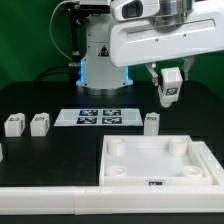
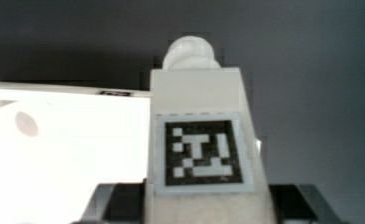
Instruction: Assemble one leg
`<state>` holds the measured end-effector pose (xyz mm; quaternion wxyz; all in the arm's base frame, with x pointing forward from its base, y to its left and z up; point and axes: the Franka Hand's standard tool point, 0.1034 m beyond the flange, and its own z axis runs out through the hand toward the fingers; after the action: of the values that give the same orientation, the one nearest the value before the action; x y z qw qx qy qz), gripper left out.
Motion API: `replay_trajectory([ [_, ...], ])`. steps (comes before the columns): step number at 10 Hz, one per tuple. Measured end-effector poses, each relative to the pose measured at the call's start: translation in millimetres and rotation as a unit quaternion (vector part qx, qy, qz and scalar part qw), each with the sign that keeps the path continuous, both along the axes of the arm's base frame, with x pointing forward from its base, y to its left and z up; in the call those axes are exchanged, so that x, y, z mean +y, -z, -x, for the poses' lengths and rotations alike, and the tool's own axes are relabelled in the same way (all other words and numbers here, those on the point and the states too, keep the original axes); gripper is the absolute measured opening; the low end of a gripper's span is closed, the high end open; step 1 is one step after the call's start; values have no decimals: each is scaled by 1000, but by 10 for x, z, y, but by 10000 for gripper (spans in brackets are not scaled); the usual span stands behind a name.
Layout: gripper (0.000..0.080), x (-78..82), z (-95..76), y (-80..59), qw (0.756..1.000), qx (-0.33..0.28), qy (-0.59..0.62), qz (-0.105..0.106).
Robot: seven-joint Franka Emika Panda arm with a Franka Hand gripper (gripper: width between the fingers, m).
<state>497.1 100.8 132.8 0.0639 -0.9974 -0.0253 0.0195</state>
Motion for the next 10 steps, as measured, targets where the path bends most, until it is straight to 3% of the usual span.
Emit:
replay_trajectory([
  [1, 294, -22, -36, -6, 999, -53, 5, 3],
  [2, 294, -26, -9, 22, 998, -55, 5, 4],
  [3, 294, -1, -175, 4, 998, -58, -12, 0],
  [5, 294, 137, -655, -158, 998, -64, -23, -13],
  [6, 294, 158, -774, -211, 997, -67, -38, -16],
  [10, 294, 145, -793, -182, 996, -82, -35, -14],
])
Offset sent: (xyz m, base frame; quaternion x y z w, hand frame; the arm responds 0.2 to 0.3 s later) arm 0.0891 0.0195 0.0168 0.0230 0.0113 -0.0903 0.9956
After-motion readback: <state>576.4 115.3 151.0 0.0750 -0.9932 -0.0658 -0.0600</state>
